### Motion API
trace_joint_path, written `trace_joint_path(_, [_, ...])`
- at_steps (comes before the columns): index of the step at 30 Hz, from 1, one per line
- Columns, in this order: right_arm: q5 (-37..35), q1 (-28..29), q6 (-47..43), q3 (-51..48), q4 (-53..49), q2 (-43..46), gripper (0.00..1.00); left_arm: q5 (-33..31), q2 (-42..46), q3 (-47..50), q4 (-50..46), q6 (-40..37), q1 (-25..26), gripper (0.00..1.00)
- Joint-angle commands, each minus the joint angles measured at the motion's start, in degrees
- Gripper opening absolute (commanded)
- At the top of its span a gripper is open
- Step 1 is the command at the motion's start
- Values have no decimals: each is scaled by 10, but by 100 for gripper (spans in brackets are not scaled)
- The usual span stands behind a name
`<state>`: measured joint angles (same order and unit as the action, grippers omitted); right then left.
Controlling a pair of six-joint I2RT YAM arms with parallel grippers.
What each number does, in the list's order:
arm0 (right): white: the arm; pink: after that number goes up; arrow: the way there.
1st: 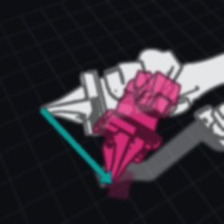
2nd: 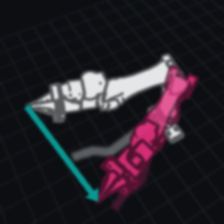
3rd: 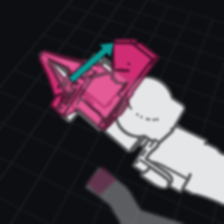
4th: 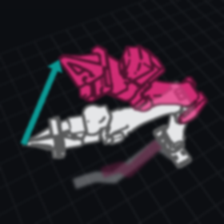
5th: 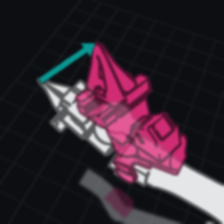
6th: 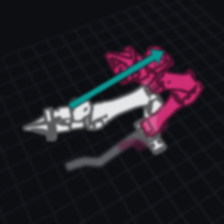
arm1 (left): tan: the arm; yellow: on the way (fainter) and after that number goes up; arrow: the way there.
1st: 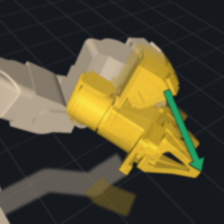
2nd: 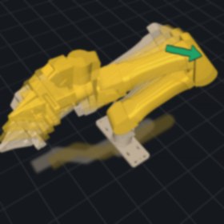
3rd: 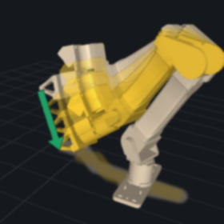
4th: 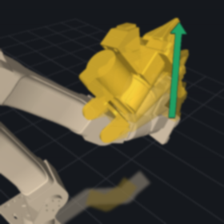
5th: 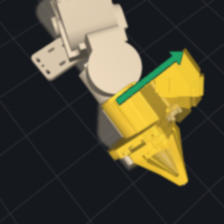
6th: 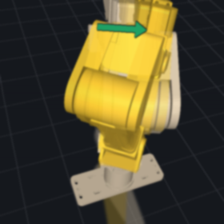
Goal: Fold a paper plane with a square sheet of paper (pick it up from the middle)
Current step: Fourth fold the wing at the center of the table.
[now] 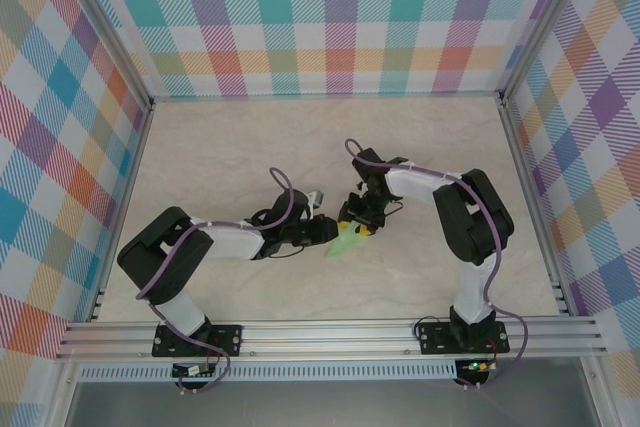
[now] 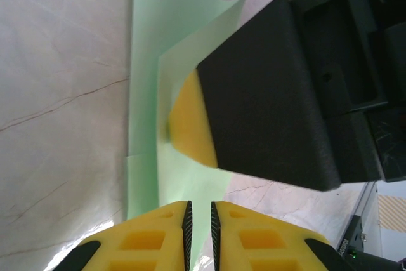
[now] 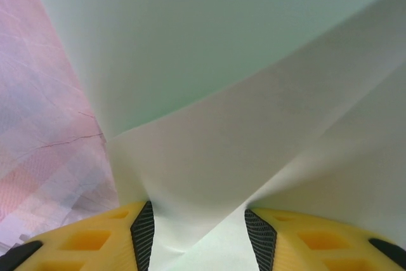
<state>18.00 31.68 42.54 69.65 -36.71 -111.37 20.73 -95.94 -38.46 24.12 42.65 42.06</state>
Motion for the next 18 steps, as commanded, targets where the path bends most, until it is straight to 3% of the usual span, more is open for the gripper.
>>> trace_joint_path(1, [-100,10,-18,-32,-21,-80,50,27,-11,-15,24,-1,-8,18])
trace_joint_path(18, [-102,19,-18,-10,-35,-102,56,38,-41,-28,-14,-18,-8,14])
